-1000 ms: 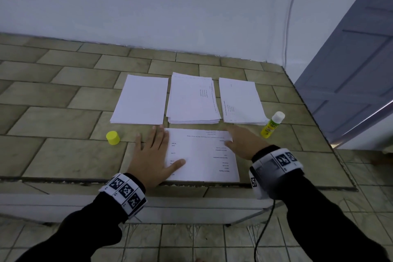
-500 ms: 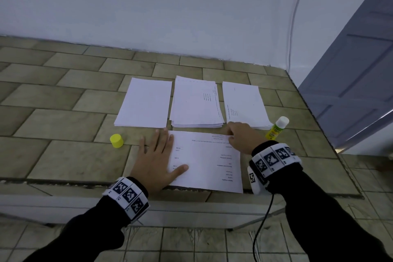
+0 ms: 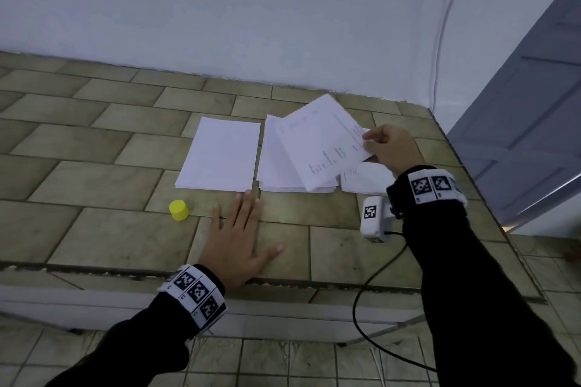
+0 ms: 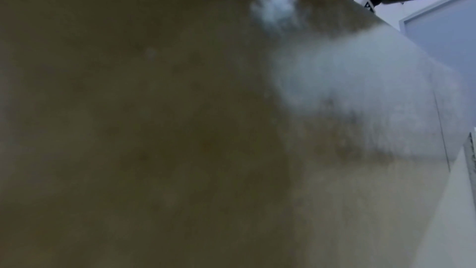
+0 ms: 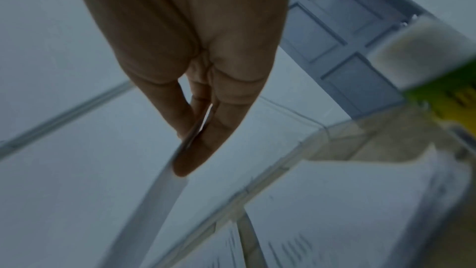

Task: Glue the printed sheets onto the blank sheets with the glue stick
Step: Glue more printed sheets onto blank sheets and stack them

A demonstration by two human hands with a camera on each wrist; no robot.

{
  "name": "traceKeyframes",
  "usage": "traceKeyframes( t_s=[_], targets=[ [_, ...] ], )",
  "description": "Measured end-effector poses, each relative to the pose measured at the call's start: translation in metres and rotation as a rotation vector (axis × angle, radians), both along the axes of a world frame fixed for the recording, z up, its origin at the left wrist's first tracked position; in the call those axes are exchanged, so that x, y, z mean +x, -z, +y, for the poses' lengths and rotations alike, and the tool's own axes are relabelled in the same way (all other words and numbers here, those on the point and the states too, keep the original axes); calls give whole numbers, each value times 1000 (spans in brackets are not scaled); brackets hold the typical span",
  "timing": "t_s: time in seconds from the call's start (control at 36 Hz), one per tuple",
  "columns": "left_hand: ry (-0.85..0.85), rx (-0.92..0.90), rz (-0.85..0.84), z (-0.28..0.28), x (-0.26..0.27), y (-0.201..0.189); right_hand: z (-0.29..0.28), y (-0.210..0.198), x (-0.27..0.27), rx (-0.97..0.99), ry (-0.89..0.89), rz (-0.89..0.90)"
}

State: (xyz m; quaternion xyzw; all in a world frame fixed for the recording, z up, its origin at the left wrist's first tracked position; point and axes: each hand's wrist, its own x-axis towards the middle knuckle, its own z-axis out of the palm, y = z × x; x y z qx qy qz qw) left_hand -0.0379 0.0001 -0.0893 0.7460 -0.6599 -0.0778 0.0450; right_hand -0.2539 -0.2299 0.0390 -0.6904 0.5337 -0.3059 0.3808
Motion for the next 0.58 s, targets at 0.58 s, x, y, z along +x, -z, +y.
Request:
traceKeyframes(
  t_s=[0.58],
  targets=[
    [-3,-46,12,0,1,3,5,41,51,-143,-28,-23]
  ],
)
